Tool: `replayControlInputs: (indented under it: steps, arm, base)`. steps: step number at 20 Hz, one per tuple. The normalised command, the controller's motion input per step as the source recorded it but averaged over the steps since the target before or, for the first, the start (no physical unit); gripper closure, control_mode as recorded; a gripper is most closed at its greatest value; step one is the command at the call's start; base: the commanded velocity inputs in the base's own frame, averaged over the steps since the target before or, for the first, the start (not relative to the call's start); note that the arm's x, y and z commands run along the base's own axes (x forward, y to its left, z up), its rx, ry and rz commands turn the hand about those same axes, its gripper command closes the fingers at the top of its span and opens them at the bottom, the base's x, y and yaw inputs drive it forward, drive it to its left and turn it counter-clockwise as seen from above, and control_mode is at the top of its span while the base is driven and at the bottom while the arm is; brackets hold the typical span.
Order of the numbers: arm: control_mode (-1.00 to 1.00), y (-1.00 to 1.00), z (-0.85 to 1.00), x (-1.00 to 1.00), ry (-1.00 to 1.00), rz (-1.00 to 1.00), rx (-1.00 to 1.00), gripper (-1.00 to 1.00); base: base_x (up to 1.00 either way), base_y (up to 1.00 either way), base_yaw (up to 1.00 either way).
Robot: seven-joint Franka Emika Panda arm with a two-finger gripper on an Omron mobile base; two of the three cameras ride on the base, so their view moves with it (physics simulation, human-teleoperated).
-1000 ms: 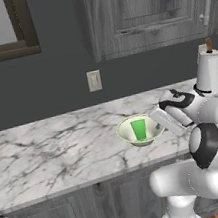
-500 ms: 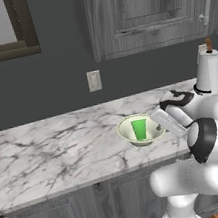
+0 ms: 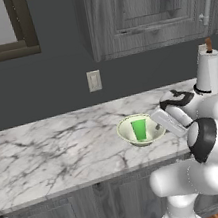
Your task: Place the cup inside the bowl on the dining table and move the bowl to any counter.
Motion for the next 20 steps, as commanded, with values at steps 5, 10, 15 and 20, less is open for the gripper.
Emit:
replayControlInputs:
  steps: [5, 10, 15, 20]
  arm:
    - [-1.00, 0.00, 0.05, 0.00, 0.00, 0.00, 0.00, -1.00]
    - [-1.00, 0.00, 0.14, -0.10, 0.00, 0.00, 0.00, -1.00]
    - [-1.00, 0.00, 0.30, -0.49, -0.02, 0.00, 0.00, -1.00]
    - [-1.00, 0.00, 0.39, -0.68, -0.06, 0.00, 0.00, -1.00]
  base:
    - [0.00, 0.00, 0.00]
    - [0.00, 0.00, 0.00]
    - [0.00, 0.00, 0.00]
    - [0.00, 0.00, 0.00]
